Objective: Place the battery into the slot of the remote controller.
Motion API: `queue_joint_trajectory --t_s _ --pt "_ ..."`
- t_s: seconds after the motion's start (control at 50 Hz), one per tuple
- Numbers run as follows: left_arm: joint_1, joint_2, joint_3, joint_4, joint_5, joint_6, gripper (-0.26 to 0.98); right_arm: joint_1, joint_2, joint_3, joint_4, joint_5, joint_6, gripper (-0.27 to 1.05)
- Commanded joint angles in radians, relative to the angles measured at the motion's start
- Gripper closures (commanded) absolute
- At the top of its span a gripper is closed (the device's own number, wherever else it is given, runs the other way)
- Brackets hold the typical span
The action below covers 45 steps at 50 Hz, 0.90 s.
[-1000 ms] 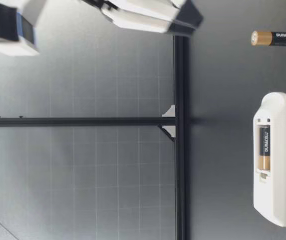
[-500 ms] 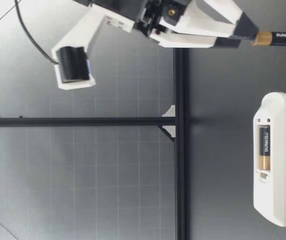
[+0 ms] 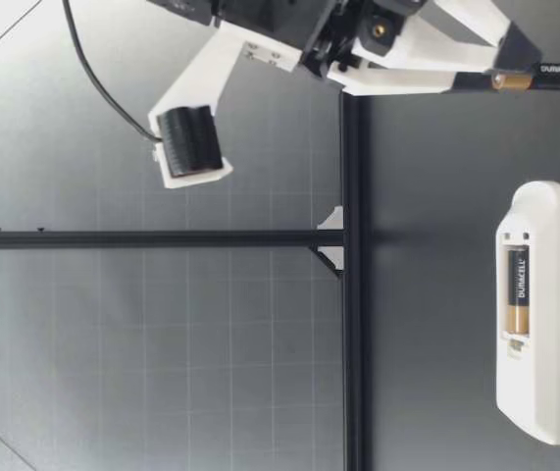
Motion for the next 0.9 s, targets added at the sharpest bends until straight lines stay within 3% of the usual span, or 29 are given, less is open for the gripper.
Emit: queue_joint_trajectory --t_s 0.0,0.16,0.66,0.88 --pt "0.002 0.005 -0.011 -0.002 -0.008 -0.002 0.89 -0.003 -0.008 -0.020 0.000 -0.005 0.000 0.30" --pt "0.002 0.005 -0.008 0.000 -0.009 -0.002 0.89 -0.003 -0.003 -0.023 0.000 -0.005 0.000 0.34" --pt "0.002 0.005 -0.006 -0.002 -0.008 -0.002 0.89 -0.003 -0.015 -0.040 0.000 0.034 0.002 0.72" --pt "0.003 0.074 -0.025 -0.003 0.051 -0.006 0.89 -0.003 -0.075 -0.041 0.000 0.020 0.002 0.74"
